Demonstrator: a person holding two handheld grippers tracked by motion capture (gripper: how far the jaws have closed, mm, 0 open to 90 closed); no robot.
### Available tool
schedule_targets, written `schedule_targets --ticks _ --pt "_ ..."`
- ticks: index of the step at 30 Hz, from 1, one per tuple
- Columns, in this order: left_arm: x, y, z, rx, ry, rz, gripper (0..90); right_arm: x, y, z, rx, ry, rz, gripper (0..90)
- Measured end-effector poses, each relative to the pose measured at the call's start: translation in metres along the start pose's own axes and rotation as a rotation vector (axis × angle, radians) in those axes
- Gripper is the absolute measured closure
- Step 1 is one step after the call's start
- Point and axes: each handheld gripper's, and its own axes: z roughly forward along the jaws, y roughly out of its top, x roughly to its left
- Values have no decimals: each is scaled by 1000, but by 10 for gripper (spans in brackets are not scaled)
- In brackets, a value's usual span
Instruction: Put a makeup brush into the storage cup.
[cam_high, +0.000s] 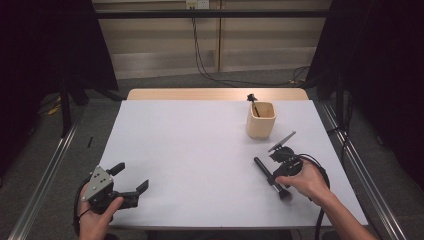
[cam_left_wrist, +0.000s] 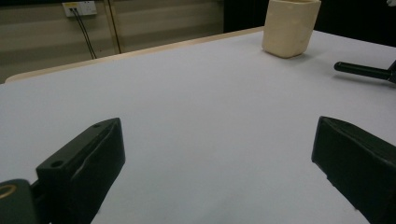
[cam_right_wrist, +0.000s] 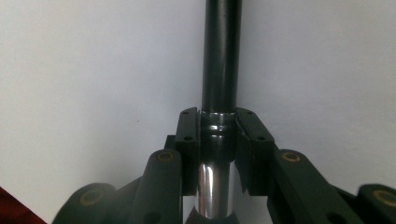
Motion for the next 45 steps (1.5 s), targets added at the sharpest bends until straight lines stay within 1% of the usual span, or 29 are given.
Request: schedule_targets --ticks 2,4,5,6,7,8,9,11,14,15,16,17,18,20,21,22,28,29,31,32,34,35,36,37,39,42,45 --pt "1 0 0 -4 -2 -5 28 -1 -1 -5 -30 -8 -3 731" --pt "1 0 -1 -12 -2 -3 28 -2 -1 -10 -63 1 1 731" --pt "1 0 -2 -11 -2 -4 28 -3 -2 -11 -76 1 -10 731" --pt "1 0 -2 -11 0 -4 28 -4 -2 -13 -101 5 -17 731" --pt "1 0 -2 -9 3 -6 28 -4 -3 -14 -117 13 -7 731" --pt "1 0 -2 -9 1 -6 28 -6 -3 -15 -139 31 -5 731" --pt "1 0 -2 -8 2 -7 28 -6 -4 -16 -149 33 7 731" --pt "1 0 -2 -9 2 -8 28 -8 -5 -19 -193 46 2 731" --pt "1 0 -2 -9 1 -7 28 -10 -8 -22 -258 58 8 732" --pt "2 0 -2 -9 1 -5 28 -10 -9 -23 -275 60 18 732" --pt "2 1 -2 -9 1 -4 28 -10 -10 -23 -292 52 17 732" --pt "2 1 -3 -11 2 -5 28 -10 -11 -23 -315 53 14 732" --pt "2 1 -3 -15 1 -7 28 -11 -12 -24 -326 57 13 732" --pt "3 1 -3 -17 9 -2 28 -11 -14 -24 -372 51 4 732" --pt "3 1 -4 -20 7 -5 28 -11 -14 -25 -382 57 1 732" --pt "3 1 -4 -26 9 -13 29 -12 -15 -25 -404 56 -3 732" --pt "4 1 -5 -31 11 -10 28 -12 -19 -29 -528 59 -44 732" --pt "4 2 -5 -31 9 -11 28 -12 -20 -30 -542 66 -48 732" --pt "5 2 -6 -32 5 -7 28 -13 -21 -31 -601 68 -65 732" --pt "4 2 -6 -34 6 -10 28 -13 -22 -32 -619 72 -63 732" --pt "5 2 -6 -40 -3 -19 28 -14 -22 -33 -672 75 -74 732" --pt "6 2 -7 -43 -8 -24 28 -15 -22 -34 -690 77 -80 732" --pt "6 2 -7 -41 -4 -22 28 -15 -23 -35 -706 84 -82 732" --pt "6 2 -7 -39 0 -15 28 -15 -23 -36 -719 79 -85 732" --pt "7 2 -7 -42 -1 -25 28 -15 -24 -37 -752 92 -96 732" --pt "6 2 -7 -46 -1 -23 28 -14 -24 -38 -795 101 -109 732" --pt "5 3 -7 -47 -11 -29 28 -14 -23 -38 -813 106 -120 732"
